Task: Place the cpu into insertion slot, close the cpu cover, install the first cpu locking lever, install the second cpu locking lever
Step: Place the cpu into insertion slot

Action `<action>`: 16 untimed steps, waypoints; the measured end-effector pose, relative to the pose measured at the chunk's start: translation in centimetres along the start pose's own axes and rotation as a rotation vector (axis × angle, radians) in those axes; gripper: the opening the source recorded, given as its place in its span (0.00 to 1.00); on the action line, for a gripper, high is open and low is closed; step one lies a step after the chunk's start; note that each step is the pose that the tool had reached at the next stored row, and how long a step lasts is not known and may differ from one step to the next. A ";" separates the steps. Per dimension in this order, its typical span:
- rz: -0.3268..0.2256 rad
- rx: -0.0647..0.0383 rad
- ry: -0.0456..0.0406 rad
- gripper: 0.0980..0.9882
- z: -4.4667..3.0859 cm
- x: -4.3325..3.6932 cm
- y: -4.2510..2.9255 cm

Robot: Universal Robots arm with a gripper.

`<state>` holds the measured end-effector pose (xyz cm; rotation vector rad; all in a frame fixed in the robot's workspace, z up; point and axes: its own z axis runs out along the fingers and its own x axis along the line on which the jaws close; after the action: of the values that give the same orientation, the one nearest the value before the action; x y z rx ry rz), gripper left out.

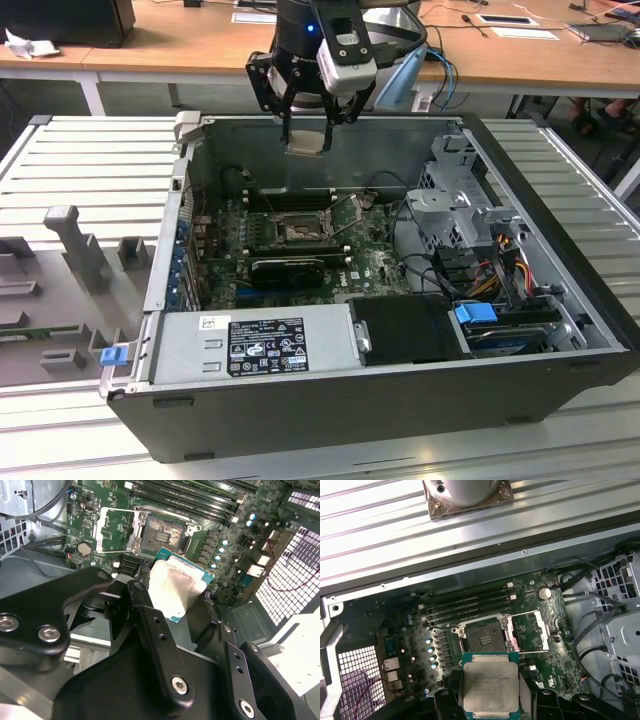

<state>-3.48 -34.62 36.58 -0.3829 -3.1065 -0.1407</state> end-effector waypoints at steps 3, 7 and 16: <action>0.005 0.000 -0.0004 0.49 0.00 0.00 0.00; 0.010 0.000 -0.0009 0.49 0.00 0.00 0.00; 0.038 -0.001 -0.0032 0.49 0.00 0.00 0.00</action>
<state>-3.48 -34.62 36.57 -0.4418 -3.1003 -0.1409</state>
